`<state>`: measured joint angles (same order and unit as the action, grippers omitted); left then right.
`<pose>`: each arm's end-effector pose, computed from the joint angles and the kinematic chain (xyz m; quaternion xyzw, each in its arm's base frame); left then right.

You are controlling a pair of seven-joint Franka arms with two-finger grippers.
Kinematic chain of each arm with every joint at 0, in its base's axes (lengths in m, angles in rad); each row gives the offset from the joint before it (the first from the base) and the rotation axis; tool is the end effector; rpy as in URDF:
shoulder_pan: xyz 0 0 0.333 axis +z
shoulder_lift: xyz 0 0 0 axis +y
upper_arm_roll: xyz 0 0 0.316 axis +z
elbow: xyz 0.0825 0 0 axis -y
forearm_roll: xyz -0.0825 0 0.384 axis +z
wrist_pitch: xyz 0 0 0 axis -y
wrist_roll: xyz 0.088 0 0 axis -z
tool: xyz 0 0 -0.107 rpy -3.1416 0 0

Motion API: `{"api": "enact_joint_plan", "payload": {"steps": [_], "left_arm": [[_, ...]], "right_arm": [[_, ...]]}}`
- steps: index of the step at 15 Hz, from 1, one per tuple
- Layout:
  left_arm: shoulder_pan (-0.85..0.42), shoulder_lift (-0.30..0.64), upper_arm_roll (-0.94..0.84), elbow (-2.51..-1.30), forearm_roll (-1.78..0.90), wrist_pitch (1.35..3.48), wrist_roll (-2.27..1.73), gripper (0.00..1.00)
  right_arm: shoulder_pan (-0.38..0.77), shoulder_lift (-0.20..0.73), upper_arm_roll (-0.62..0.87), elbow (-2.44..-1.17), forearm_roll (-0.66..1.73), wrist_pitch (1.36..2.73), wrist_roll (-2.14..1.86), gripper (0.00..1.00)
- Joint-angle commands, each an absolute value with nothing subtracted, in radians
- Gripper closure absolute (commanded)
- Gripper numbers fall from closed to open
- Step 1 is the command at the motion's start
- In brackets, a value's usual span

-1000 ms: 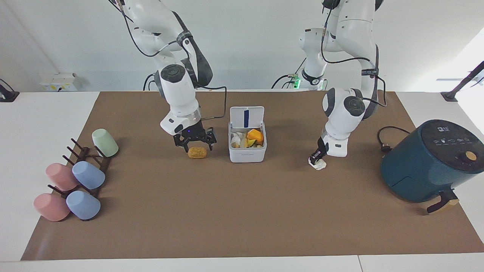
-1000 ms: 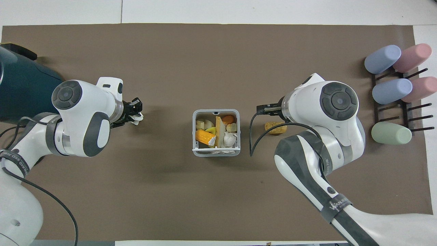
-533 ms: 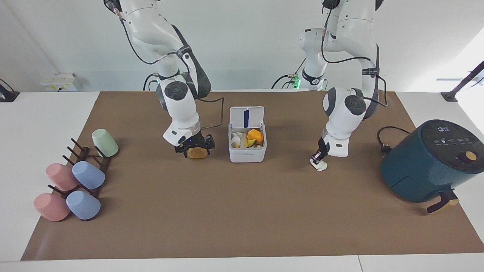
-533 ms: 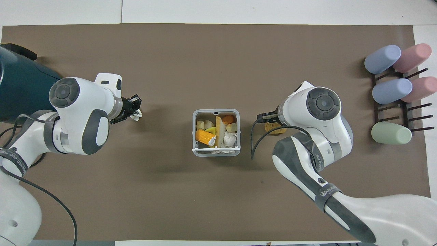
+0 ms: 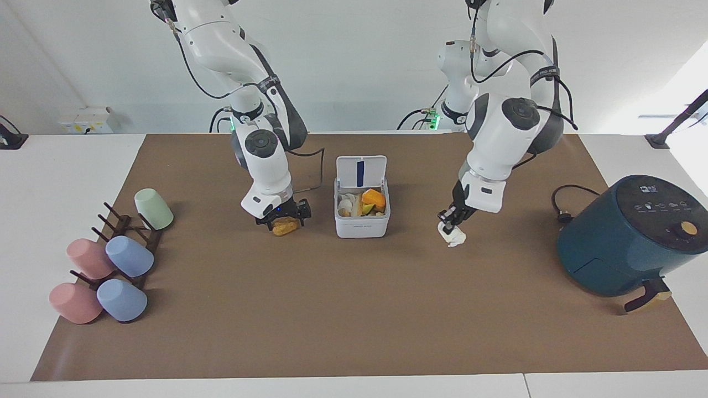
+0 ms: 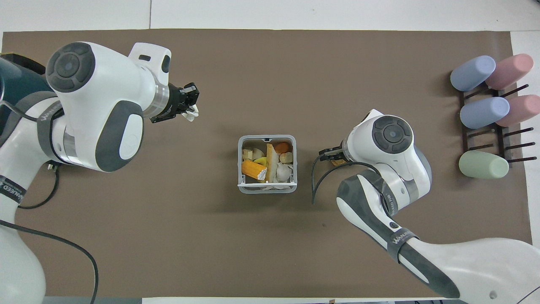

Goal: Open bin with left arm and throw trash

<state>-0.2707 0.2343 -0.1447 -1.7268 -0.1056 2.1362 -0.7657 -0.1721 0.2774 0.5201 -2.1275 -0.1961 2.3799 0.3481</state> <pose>0.5913 -0.2582 0.4632 0.9737 0.2004 0.0380 0.1017 0.5400 0.1890 0.2965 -0.9981 -0.0616 -0.0093 0.0034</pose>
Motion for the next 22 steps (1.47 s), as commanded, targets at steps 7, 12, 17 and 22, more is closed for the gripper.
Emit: {"api": "enact_joint_plan", "payload": {"steps": [7, 12, 17, 22], "left_arm": [[-0.382, 0.222, -0.242, -1.775, -0.173, 2.14, -0.537, 1.0], [-0.423, 0.17, -0.244, -1.891, -0.173, 2.199, -0.494, 1.0], [-0.471, 0.195, -0.241, -1.943, -0.175, 2.292, -0.495, 1.0], [-0.472, 0.196, -0.239, -1.963, -0.173, 2.296, -0.497, 0.42]], "right_arm": [[-0.179, 0.259, 0.528, -2.163, -0.218, 2.407, 0.362, 0.0], [-0.179, 0.256, 0.528, -2.174, -0.219, 2.408, 0.357, 0.98], [-0.184, 0.262, 0.528, -2.123, -0.218, 2.407, 0.368, 1.0], [-0.18, 0.239, 0.534, -1.994, -0.202, 2.295, 0.431, 1.0]]}}
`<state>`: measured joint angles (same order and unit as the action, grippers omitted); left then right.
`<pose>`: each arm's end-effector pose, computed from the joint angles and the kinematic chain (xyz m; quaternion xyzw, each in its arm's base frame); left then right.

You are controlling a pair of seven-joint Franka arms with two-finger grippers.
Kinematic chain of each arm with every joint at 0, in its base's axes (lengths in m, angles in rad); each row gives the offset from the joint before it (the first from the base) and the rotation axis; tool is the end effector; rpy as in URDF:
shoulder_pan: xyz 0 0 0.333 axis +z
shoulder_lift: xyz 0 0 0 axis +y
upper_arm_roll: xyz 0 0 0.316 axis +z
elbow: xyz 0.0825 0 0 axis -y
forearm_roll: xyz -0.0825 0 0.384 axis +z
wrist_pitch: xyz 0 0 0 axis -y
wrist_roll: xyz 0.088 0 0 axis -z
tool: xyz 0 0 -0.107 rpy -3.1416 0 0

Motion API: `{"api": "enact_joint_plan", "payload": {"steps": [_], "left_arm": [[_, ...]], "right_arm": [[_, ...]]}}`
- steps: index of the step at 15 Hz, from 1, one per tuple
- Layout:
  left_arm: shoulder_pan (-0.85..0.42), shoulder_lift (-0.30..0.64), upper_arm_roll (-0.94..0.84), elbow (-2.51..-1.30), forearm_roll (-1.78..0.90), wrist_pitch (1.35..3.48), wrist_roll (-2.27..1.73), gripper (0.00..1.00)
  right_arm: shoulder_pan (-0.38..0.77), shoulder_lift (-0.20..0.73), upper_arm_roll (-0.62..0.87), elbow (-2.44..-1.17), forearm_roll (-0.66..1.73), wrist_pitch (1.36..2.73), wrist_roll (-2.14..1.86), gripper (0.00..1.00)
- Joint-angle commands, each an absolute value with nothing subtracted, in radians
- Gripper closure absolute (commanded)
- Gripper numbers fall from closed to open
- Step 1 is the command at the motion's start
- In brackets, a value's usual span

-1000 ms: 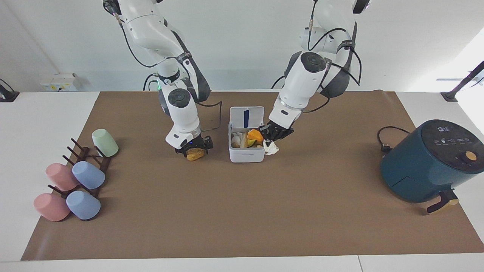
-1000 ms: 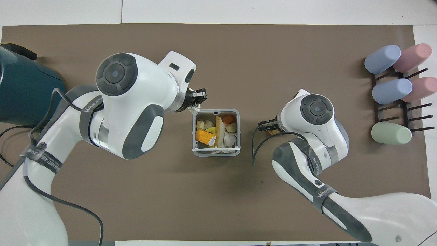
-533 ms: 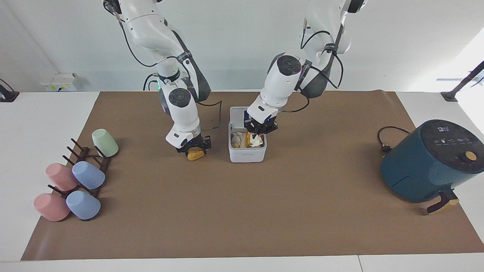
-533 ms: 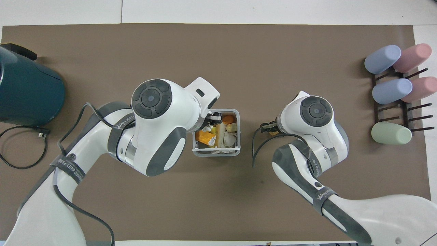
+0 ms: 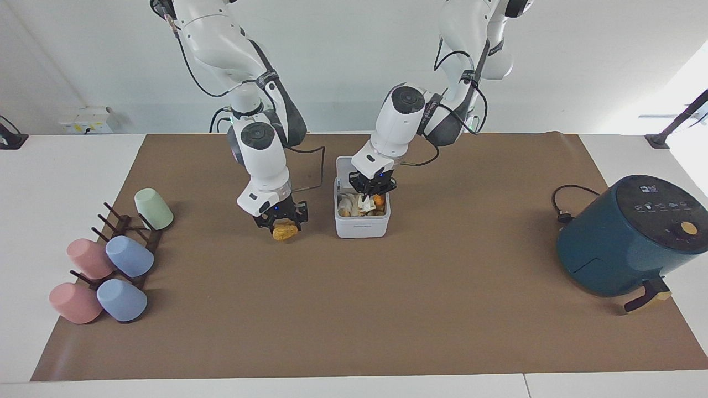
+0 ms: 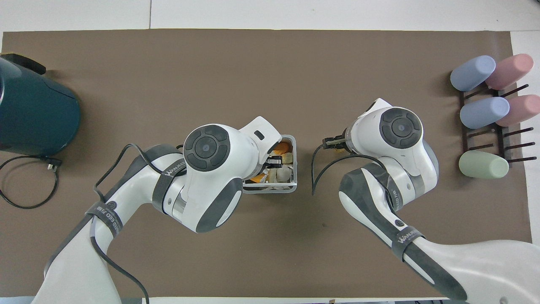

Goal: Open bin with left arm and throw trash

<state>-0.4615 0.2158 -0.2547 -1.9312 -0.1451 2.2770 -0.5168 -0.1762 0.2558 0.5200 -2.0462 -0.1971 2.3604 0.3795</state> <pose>0.4668 -0.4020 0.3938 0.9928 -0.0513 0.0058 0.1081 0.5641 0.1893 0.3404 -0.9980 -0.0388 -0.0497 0.0081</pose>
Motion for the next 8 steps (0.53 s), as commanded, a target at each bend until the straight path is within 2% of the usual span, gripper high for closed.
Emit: {"api": "enact_joint_plan", "payload": {"steps": [1, 5, 8], "left_arm": [[-0.472, 0.198, -0.239, -1.957, -0.173, 2.292, -0.505, 0.0], [-0.46, 0.192, -0.241, -1.915, -0.175, 2.234, -0.511, 0.0], [-0.43, 0.184, -0.239, -1.84, -0.201, 2.122, -0.511, 0.0]], "right_arm": [[-0.178, 0.238, 0.538, -1.965, -0.201, 2.258, 0.457, 1.0], [-0.167, 0.248, 0.554, -1.82, -0.032, 2.129, 0.497, 1.0], [-0.144, 0.252, 0.555, -1.804, -0.017, 2.16, 0.592, 1.0]]}}
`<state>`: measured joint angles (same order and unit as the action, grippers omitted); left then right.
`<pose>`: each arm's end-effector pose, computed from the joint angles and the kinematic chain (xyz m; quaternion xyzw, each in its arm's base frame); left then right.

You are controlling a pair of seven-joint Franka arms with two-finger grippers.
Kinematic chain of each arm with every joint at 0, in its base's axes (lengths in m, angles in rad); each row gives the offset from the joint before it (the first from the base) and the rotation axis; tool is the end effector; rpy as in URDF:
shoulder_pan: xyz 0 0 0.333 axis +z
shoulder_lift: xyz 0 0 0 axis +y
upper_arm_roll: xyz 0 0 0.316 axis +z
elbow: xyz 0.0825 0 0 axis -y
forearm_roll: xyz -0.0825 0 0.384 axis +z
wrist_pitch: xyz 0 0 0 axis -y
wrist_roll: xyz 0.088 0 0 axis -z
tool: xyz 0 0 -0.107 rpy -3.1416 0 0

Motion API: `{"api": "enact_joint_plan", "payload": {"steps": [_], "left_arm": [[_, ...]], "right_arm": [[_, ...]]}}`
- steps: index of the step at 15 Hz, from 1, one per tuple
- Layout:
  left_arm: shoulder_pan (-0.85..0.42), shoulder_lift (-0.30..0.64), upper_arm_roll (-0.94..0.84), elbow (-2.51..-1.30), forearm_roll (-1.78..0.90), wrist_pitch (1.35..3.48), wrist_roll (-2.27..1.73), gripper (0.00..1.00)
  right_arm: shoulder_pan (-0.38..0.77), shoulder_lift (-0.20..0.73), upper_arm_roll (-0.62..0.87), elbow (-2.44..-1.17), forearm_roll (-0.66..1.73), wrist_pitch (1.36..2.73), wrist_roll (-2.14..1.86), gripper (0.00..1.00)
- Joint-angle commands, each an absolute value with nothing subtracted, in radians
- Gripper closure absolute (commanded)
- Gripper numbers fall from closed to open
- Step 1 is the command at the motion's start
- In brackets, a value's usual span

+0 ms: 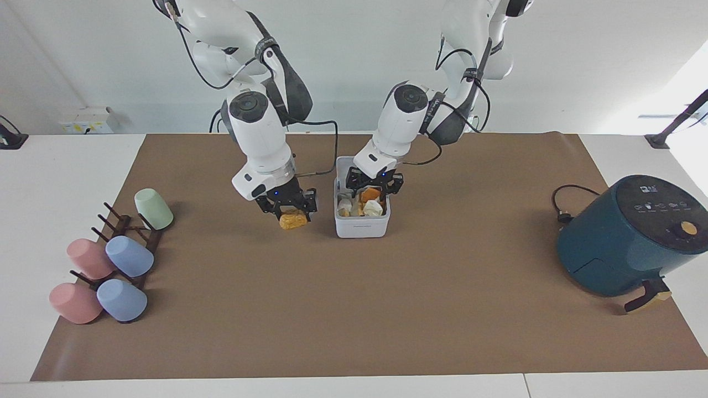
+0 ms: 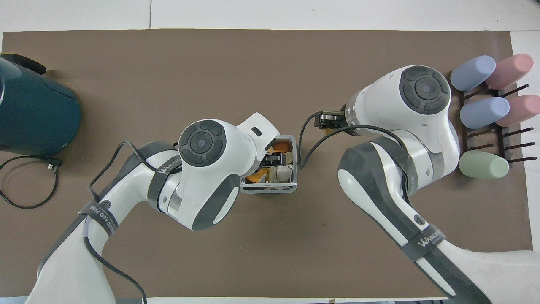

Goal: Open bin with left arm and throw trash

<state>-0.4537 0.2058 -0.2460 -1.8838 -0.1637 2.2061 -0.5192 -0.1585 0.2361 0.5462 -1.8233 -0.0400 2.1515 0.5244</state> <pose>0.4748 -0.3976 0.4150 0.9930 -0.0413 -0.0041 0.1109 0.5879 0.2164 0.4351 -0.9947 0.0682 -0.0380 0.0665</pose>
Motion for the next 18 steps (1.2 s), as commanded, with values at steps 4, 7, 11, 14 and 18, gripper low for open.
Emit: {"api": "enact_joint_plan", "payload": {"steps": [4, 7, 11, 14, 18], "left_arm": [[-0.365, 0.151, -0.23, -1.783, -0.201, 2.031, -0.509, 0.0], [-0.208, 0.114, -0.232, -1.711, -0.189, 1.916, -0.448, 0.0], [-0.037, 0.092, -0.232, -1.652, -0.089, 1.777, -0.28, 0.0], [0.034, 0.092, -0.23, -1.586, -0.019, 1.636, -0.17, 0.0], [0.037, 0.056, -0.232, -1.528, 0.057, 1.499, -0.164, 0.0]], "right_arm": [[-0.115, 0.275, 0.555, -1.805, 0.119, 2.288, 0.682, 1.0], [-0.045, 0.276, 0.555, -1.805, 0.146, 2.371, 0.802, 1.0], [0.003, 0.267, 0.555, -1.828, 0.144, 2.367, 0.821, 1.0], [0.014, 0.252, 0.555, -1.861, 0.144, 2.356, 0.821, 1.0], [0.037, 0.229, 0.557, -1.894, 0.143, 2.327, 0.822, 0.56]]}}
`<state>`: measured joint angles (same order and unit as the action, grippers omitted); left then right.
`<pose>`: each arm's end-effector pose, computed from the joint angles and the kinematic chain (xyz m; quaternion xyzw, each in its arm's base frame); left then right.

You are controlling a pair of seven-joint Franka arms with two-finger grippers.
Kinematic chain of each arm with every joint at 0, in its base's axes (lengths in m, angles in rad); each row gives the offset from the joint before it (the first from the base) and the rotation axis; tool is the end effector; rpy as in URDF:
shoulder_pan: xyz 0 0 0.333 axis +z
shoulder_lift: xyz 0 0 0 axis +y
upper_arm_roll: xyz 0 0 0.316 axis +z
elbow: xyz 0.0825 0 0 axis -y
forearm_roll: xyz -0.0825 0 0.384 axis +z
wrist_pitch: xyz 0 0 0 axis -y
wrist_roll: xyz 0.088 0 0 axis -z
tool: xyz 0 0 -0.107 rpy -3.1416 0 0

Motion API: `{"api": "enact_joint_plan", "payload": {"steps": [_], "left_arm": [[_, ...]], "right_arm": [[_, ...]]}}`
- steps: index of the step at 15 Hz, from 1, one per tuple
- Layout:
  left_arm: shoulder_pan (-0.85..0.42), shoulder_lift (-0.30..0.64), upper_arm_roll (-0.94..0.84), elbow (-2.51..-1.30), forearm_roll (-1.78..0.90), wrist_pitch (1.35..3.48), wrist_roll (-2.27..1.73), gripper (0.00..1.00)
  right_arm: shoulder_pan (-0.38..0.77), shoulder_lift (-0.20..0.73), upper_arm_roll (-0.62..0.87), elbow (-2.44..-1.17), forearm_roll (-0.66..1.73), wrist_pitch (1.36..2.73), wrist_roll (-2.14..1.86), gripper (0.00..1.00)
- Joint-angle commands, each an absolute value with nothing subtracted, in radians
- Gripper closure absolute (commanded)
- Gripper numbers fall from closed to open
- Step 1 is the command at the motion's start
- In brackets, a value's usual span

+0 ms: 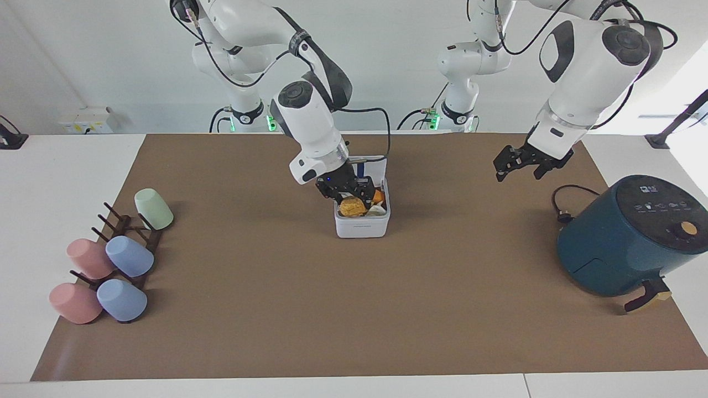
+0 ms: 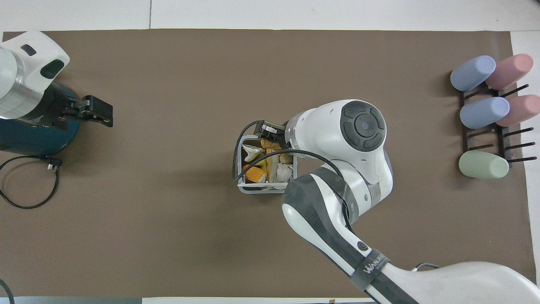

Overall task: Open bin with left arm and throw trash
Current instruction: 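Drop the yellow sponge into the bin while the left gripper retracts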

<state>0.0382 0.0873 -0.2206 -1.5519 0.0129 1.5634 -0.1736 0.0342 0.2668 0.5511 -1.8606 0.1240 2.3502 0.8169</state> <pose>0.5692 -0.0982 0.5845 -0.9993 0.0045 0.0368 0.0035 0.5440 0.3356 0.4222 -0.9706 0.1674 -0.0224 0.1716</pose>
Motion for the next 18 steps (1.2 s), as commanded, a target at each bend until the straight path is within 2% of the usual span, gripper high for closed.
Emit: {"api": "enact_joint_plan", "payload": {"steps": [1, 2, 3, 5, 7, 10, 14, 18], "left_arm": [[0.038, 0.023, -0.232, -1.548, 0.057, 1.488, -0.157, 0.0], [0.038, 0.003, -0.232, -1.581, 0.057, 1.465, -0.15, 0.0], [0.038, -0.027, -0.232, -1.615, 0.055, 1.456, -0.146, 0.0], [0.035, -0.09, -0.222, -1.721, 0.055, 1.469, -0.12, 0.0], [-0.007, -0.11, -0.151, -1.782, 0.032, 1.538, -0.11, 0.0], [-0.057, -0.095, -0.049, -1.754, -0.047, 1.609, -0.089, 0.0], [-0.058, -0.034, -0.046, -1.603, -0.058, 1.524, -0.087, 0.0], [-0.06, -0.046, -0.055, -1.618, -0.048, 1.506, -0.077, 0.0]], "right_arm": [[0.038, 0.229, 0.557, -1.893, 0.143, 2.309, 0.822, 0.21], [0.038, 0.227, 0.555, -1.888, 0.137, 2.295, 0.822, 0.07], [0.038, 0.229, 0.555, -1.882, 0.13, 2.281, 0.822, 0.0], [0.038, 0.23, 0.555, -1.861, 0.121, 2.241, 0.822, 0.0], [0.037, 0.235, 0.555, -1.813, 0.069, 2.171, 0.821, 0.0], [0.032, 0.239, 0.554, -1.761, -0.017, 2.079, 0.81, 0.0], [-0.034, 0.222, 0.546, -1.74, -0.095, 2.045, 0.726, 0.0], [-0.092, 0.221, 0.545, -1.72, -0.11, 2.046, 0.62, 0.0]]}}
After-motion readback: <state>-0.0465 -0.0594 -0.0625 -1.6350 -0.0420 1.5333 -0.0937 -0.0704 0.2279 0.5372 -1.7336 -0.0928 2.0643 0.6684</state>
